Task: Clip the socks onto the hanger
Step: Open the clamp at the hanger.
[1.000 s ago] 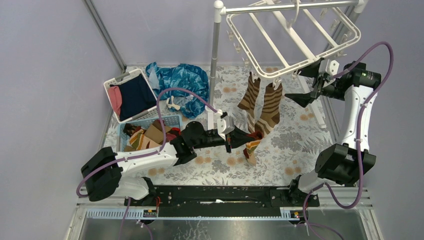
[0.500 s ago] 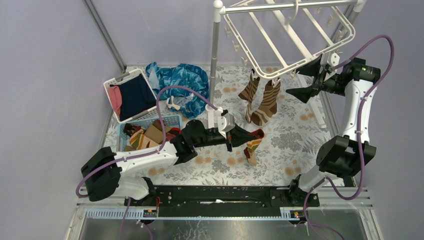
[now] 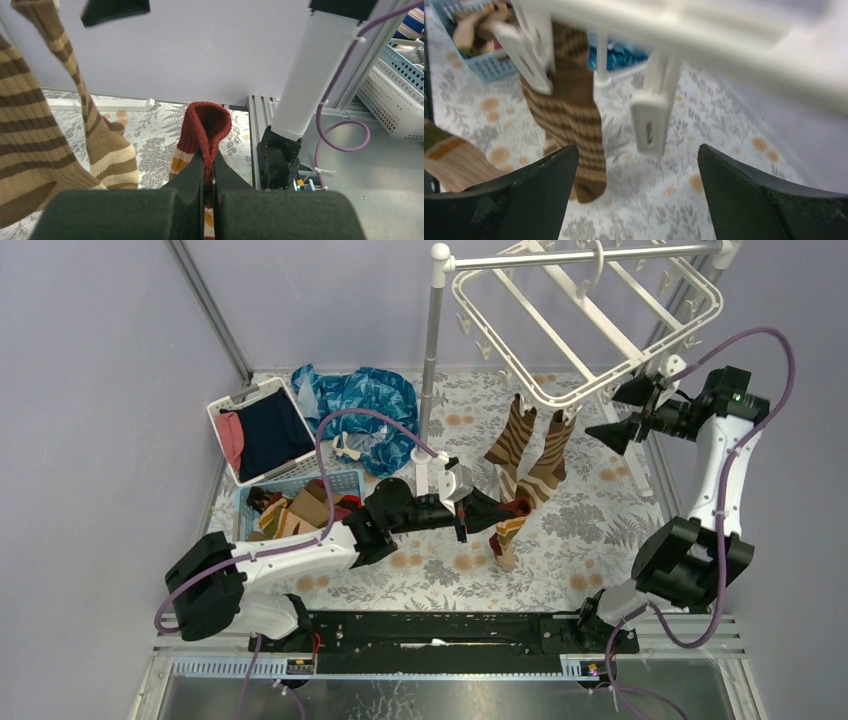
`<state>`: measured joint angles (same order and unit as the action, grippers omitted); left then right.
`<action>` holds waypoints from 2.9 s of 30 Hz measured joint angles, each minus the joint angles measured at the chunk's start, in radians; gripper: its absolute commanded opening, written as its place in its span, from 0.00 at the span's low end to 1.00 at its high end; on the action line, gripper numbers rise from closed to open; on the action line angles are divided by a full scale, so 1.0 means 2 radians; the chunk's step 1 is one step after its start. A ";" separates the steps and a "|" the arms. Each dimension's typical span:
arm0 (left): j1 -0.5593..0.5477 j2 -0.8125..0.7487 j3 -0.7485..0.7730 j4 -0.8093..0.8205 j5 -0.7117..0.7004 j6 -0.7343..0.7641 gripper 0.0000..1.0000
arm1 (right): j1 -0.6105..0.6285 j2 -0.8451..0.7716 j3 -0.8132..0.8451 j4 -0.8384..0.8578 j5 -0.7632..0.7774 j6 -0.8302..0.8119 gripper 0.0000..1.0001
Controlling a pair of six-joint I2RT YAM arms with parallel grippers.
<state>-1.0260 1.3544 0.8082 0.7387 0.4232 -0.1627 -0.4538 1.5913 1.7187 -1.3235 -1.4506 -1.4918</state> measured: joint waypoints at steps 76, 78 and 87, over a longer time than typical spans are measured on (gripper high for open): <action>0.000 -0.035 -0.016 0.000 0.000 -0.007 0.00 | 0.118 -0.208 -0.163 0.362 0.106 0.466 0.95; 0.000 -0.037 -0.017 0.000 0.000 -0.007 0.00 | 0.118 -0.208 -0.163 0.362 0.107 0.466 0.95; 0.000 -0.038 -0.018 0.000 0.000 -0.007 0.00 | 0.118 -0.208 -0.163 0.362 0.115 0.466 0.95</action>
<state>-1.0267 1.2789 0.7731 0.7383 0.4229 -0.1768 -0.2184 1.1751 1.3937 -0.6003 -1.2209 -0.5598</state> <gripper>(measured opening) 0.036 0.949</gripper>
